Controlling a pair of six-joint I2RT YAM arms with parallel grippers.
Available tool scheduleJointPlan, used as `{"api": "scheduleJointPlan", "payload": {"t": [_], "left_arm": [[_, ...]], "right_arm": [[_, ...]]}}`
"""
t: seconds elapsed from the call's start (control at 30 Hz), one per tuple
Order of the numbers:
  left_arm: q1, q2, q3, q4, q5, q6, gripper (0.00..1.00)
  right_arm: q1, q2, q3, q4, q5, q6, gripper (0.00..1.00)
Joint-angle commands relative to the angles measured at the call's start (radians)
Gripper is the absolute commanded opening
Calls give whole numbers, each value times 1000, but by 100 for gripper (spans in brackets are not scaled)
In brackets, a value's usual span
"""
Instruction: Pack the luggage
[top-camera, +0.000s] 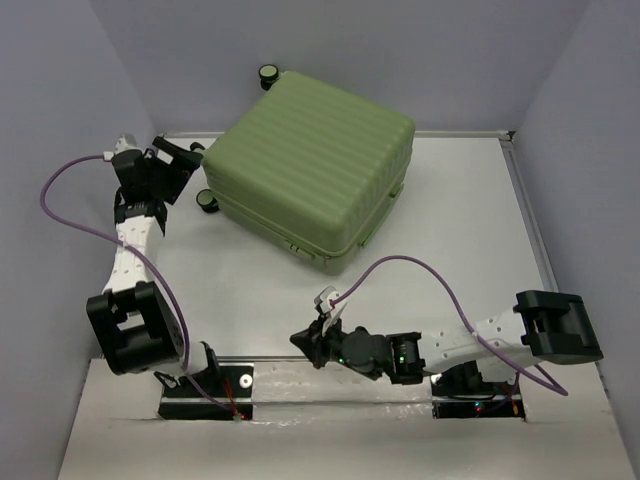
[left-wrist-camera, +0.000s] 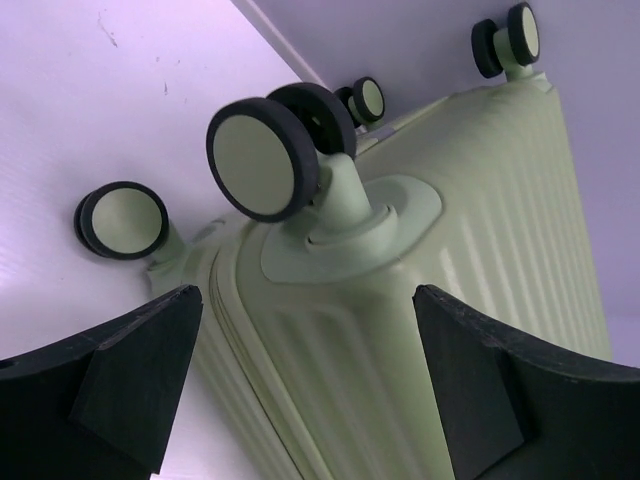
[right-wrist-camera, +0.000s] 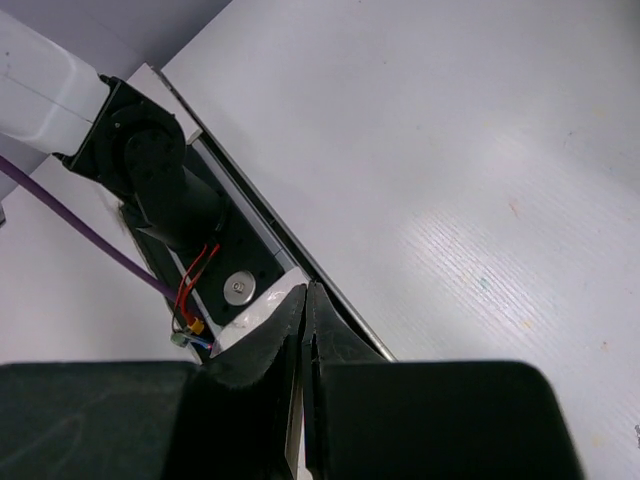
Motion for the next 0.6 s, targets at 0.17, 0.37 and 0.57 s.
{"api": "scheduleJointPlan", "payload": {"t": [0.17, 0.37, 0.57], "left_arm": [[11, 219, 168, 200, 137, -143, 99], [11, 333, 261, 235, 140, -206, 99], [11, 407, 292, 295, 174, -290, 99]], "right_arm": [[-3, 1, 8, 8, -6, 31, 7], [-3, -5, -1, -4, -3, 37, 7], [-3, -20, -9, -22, 16, 48, 7]]}}
